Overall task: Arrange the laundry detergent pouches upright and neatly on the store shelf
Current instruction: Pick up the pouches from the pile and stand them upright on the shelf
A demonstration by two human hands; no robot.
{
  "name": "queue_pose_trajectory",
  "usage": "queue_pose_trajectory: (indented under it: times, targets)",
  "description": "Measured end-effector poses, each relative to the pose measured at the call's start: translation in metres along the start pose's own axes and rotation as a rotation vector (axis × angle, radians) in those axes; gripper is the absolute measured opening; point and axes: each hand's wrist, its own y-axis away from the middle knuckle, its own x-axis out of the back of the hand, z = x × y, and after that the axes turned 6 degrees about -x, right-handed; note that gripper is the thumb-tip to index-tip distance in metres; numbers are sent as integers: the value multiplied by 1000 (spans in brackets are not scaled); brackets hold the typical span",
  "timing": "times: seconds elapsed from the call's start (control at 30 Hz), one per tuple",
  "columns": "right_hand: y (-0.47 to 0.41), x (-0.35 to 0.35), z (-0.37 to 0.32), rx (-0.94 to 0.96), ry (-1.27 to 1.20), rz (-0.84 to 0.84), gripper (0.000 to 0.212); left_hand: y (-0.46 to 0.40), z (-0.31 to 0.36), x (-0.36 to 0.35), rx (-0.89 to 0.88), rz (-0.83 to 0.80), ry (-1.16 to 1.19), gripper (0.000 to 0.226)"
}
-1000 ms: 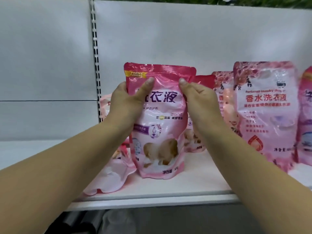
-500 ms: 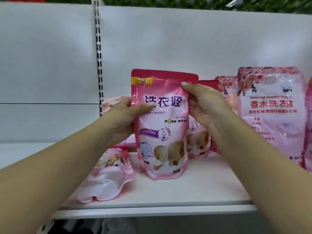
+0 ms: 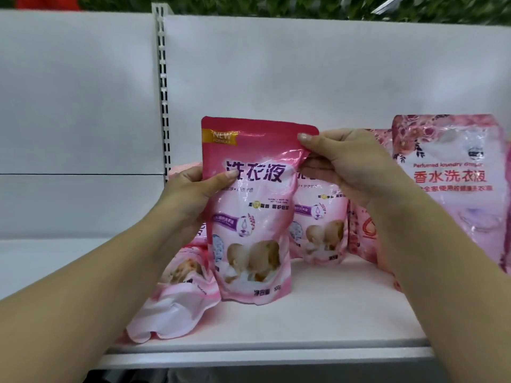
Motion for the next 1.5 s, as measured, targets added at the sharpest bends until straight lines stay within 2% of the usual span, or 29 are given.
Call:
queue_pose_trajectory:
  times: [0.07,0.13,0.17,0.2,0.23,0.3,0.37,0.43,0.5,0.63,0.7,0.8,0.87,0.93,0.97,1.03,1.1,1.17,1.23,1.3,1.4,1.43,1.5]
  targets:
    - [-2,-2,-3,128,152,110,13,1,-3,4,74,-81,2,48]
    - [-7,-1,-1,207,322,185,18,7,-3,5,271,-276,-46,74]
    - [-8,0,3,216,393,208,21,11,-4,5,338,-372,-76,74]
    - [-9,2,8,211,431,219,24,14,-6,4,350,-429,-107,61]
    - [-9,3,12,205,443,218,26,15,-8,4,332,-434,-142,47]
    - [-7,4,16,198,453,202,29,16,-7,2,295,-392,-201,42]
    - [-4,6,12,197,445,198,26,16,-6,3,283,-364,-236,54]
    - [0,10,4,185,448,187,22,14,-5,4,272,-346,-284,80]
    - [6,15,-8,146,493,136,21,14,-7,4,245,-361,-320,93]
    - [19,25,-36,78,616,7,21,8,-9,4,192,-427,-319,77]
    - [20,24,-41,64,653,1,22,8,-11,5,178,-459,-286,73]
    - [23,16,-28,61,541,44,21,9,-14,8,219,-427,-231,86]
    - [28,9,-4,-7,529,-12,25,10,-16,11,268,-404,-215,93]
    - [35,-2,26,-196,471,-140,40,14,-13,9,280,-404,-175,70]
    - [38,-9,38,-300,360,-163,44,15,-11,6,270,-398,-168,57]
    - [37,-19,52,-412,25,-76,35,18,-5,-4,251,-380,-209,49]
    - [29,-21,51,-372,-167,39,25,19,4,-17,209,-403,-239,44]
    - [20,-16,41,-264,-228,157,22,16,16,-31,158,-455,-271,40]
    - [15,-8,30,-157,-229,237,19,14,24,-44,131,-518,-351,38]
    - [15,3,29,-78,-124,280,18,13,22,-51,158,-596,-456,38]
    - [23,15,46,-81,96,366,16,17,4,-54,251,-655,-524,33]
    - [27,17,52,-117,111,375,18,18,-3,-54,268,-648,-515,35]
    - [29,23,64,-196,82,325,41,18,-11,-52,317,-641,-491,47]
